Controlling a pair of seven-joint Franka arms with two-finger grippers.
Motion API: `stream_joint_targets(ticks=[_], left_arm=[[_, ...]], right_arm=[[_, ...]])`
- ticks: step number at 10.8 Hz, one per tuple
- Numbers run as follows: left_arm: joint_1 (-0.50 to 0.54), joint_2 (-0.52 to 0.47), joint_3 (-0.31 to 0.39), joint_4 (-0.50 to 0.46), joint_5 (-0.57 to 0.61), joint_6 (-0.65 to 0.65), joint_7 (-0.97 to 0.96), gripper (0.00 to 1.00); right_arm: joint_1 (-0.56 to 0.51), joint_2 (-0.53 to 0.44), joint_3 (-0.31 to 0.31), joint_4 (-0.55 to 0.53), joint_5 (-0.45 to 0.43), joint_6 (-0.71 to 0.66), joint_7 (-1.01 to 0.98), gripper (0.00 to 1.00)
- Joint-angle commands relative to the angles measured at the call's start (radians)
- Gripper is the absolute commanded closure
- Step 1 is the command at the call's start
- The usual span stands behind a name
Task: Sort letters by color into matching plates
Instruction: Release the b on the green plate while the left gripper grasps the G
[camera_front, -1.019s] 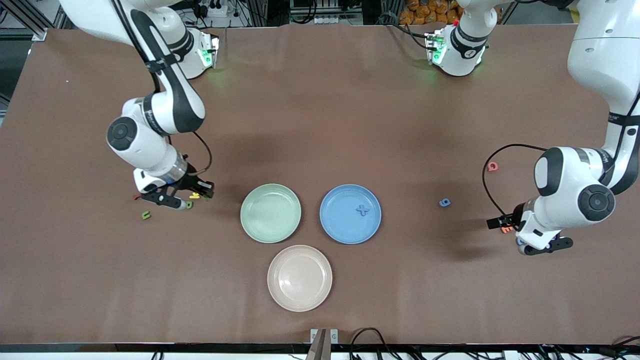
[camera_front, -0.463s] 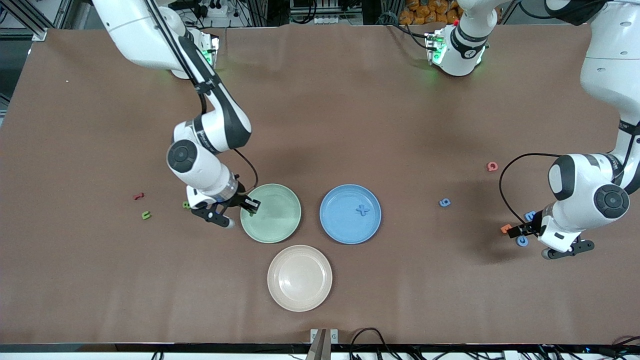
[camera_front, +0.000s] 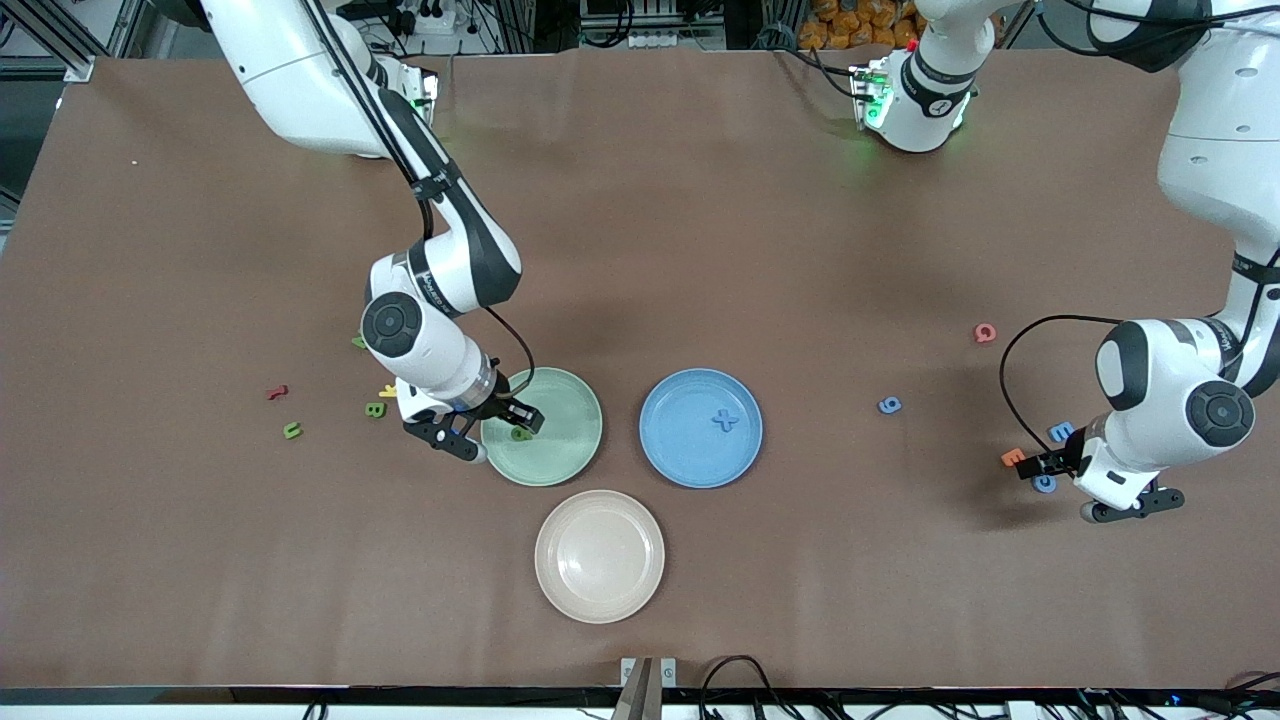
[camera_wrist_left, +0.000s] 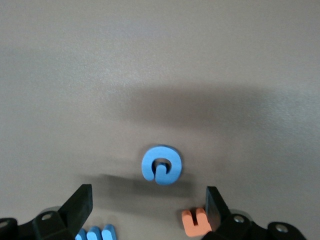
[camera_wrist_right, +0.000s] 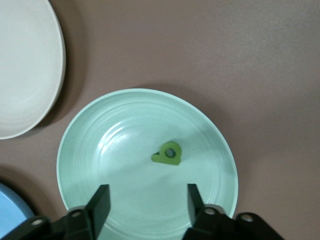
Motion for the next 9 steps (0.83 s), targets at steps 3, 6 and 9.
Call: stream_joint_targets(ticks=[3,6,9], left_arm=[[0.001,0.062,0.001,0.078,0.021,0.006,0.037,0.0],[0.004,0.061,0.001,0.085,0.007,0.006,0.018,0.87],[0.004,0.059,0.001,0.091,0.013,0.006,0.014,1.0]], right_arm=[[-0.084,-0.084,-0.009,-0.074,-0.099,-0.137,-0.184,0.0],[-0.181,-0.159,-0.009,-0.214,-0.178,-0.13,-0.275,0.0],[-0.264,-0.227,-0.009,-0.33,-0.203,-0.119,-0.351,0.0]])
